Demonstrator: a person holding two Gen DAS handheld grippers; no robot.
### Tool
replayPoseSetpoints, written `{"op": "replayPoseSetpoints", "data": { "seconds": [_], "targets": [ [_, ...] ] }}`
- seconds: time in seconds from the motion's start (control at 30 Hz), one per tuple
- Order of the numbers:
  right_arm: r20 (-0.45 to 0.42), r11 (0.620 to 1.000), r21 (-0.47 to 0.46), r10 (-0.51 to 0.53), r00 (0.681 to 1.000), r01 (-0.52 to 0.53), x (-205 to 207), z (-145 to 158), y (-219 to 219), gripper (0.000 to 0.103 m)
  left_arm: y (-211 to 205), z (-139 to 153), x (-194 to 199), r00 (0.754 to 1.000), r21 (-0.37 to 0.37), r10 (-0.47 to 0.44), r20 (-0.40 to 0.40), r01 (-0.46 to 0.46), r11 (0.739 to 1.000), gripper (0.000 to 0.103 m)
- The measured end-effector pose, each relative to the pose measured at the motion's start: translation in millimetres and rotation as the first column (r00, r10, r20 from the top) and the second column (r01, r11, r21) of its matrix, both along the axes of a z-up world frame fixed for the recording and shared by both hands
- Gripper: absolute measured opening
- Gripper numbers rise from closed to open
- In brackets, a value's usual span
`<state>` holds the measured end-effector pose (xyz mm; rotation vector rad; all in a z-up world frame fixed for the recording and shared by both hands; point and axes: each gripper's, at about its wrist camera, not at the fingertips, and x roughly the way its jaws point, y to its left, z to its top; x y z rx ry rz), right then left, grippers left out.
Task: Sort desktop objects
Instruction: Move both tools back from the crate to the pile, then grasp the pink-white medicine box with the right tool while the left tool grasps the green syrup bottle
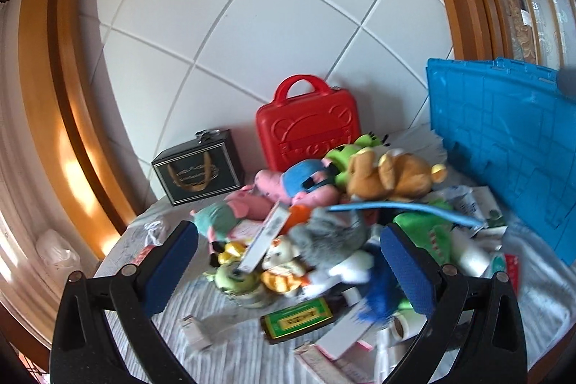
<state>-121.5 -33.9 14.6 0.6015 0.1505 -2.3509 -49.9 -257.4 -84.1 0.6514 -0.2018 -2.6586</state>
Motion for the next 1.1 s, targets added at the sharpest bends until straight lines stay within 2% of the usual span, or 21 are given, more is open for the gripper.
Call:
{"op": "replayPoseSetpoints", "data": {
  "seconds": [0.13,0.2,0.3,0.4,0.53,0.57,0.67,0.73,0.87,0.9,1.0,1.07,1.1],
  "targets": [
    [0.068,0.989,0.049,0.133,0.989,-0.137,26.7,-51.5,-59.8,0.103,-26.4,-16.5,11.4,0.999,-0.038,0.009,0.036,-0.007,0.999,0.103],
    [0.130,0.971,0.092,0.210,0.969,-0.223,41.2,-81.1,-87.6,0.103,-37.5,-26.8,15.9,0.998,-0.035,0.022,0.066,-0.020,0.999,0.103],
    [0.213,0.920,0.160,0.323,0.922,-0.359,62.8,-123.8,-125.5,0.101,-51.3,-40.1,25.3,0.994,-0.027,0.058,0.090,-0.056,0.998,0.103],
    [0.270,0.853,0.208,0.421,0.866,-0.479,80.0,-160.7,-159.4,0.092,-63.2,-54.1,35.4,0.989,0.010,0.097,0.115,-0.099,0.995,0.103],
    [0.388,0.802,0.222,0.449,0.805,-0.555,84.6,-213.3,-183.0,0.082,-75.9,-75.2,47.1,0.983,0.019,0.127,0.135,-0.130,0.991,0.103],
    [0.420,0.794,0.227,0.443,0.792,-0.564,85.8,-225.3,-186.6,0.074,-80.3,-80.4,50.5,0.984,0.037,0.115,0.139,-0.121,0.992,0.103],
    [0.495,0.784,0.212,0.429,0.756,-0.584,87.7,-253.1,-197.2,0.070,-92.9,-92.4,50.5,0.983,0.043,0.104,0.154,-0.112,0.993,0.103],
    [0.496,0.782,0.235,0.414,0.763,-0.577,88.4,-265.3,-207.0,0.070,-102.1,-99.3,47.9,0.983,0.070,0.067,0.169,-0.080,0.994,0.103],
    [0.544,0.809,0.234,0.350,0.762,-0.539,79.8,-290.9,-221.7,0.069,-109.2,-114.7,40.1,0.977,0.054,-0.048,0.208,0.038,0.998,0.103],
    [0.525,0.816,0.242,0.345,0.778,-0.525,81.4,-292.1,-222.7,0.069,-110.4,-119.6,36.8,0.970,0.060,-0.094,0.225,0.083,0.995,0.103],
    [0.512,0.830,0.234,0.337,0.790,-0.506,86.4,-292.8,-226.2,0.069,-111.0,-134.8,24.9,0.935,0.052,-0.231,0.270,0.225,0.973,0.103],
    [0.486,0.835,0.260,0.321,0.813,-0.485,93.6,-293.2,-227.6,0.069,-110.4,-143.3,13.8,0.897,0.055,-0.330,0.294,0.329,0.943,0.103],
    [0.476,0.835,0.270,0.318,0.820,-0.480,97.2,-292.8,-227.5,0.067,-110.5,-147.5,5.7,0.867,0.065,-0.392,0.308,0.392,0.918,0.103]
  ]
}}
